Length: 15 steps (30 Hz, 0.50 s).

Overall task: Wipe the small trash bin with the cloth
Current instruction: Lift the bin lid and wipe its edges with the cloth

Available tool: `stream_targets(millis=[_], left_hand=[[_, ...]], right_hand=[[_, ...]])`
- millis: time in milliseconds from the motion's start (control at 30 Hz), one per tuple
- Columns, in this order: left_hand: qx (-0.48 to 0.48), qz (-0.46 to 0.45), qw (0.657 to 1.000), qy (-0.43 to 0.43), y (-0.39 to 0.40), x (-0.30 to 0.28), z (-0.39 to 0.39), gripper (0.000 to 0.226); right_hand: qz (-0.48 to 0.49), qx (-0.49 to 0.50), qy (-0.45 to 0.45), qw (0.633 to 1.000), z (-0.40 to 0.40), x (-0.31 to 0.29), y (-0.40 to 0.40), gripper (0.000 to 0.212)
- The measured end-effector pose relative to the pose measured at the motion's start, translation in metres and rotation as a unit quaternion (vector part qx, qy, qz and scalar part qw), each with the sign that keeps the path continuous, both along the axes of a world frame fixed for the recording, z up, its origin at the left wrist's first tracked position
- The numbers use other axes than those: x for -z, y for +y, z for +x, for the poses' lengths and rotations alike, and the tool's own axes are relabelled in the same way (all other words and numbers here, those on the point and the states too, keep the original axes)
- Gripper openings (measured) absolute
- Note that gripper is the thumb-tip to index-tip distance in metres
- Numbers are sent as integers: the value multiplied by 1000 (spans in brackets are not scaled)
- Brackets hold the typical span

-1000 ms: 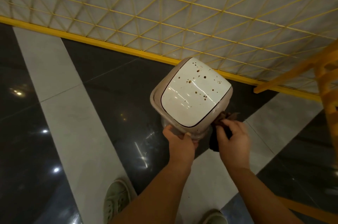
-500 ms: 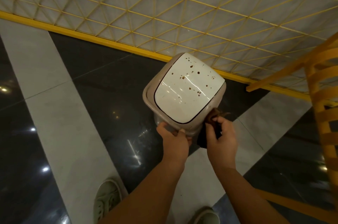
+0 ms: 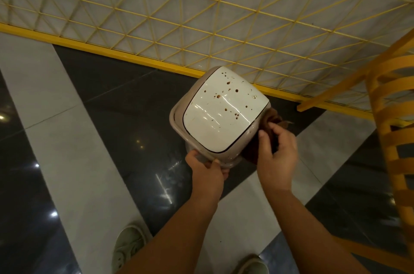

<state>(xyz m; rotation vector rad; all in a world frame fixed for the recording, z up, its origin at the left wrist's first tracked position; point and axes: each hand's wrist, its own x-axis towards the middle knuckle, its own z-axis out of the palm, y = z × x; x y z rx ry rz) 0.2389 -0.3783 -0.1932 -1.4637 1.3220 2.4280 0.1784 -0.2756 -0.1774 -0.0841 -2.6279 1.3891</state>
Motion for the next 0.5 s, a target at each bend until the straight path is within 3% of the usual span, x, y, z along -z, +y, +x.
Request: stream_targets(millis=[167, 233, 367, 500], left_hand=[[12, -23, 1000, -14, 1, 7, 1, 63], [12, -25, 1000, -12, 1, 9, 1, 63], [-5, -4, 1000, 12, 1, 4, 0, 58], [-16, -6, 1000, -13, 2, 3, -3, 58]], right_hand=[[117, -199, 46, 972, 50, 28, 2, 23], [139, -225, 45, 963, 44, 27, 5, 23], [64, -117, 57, 989, 12, 0, -3, 21], [-68, 21, -23, 997, -10, -7, -10, 20]])
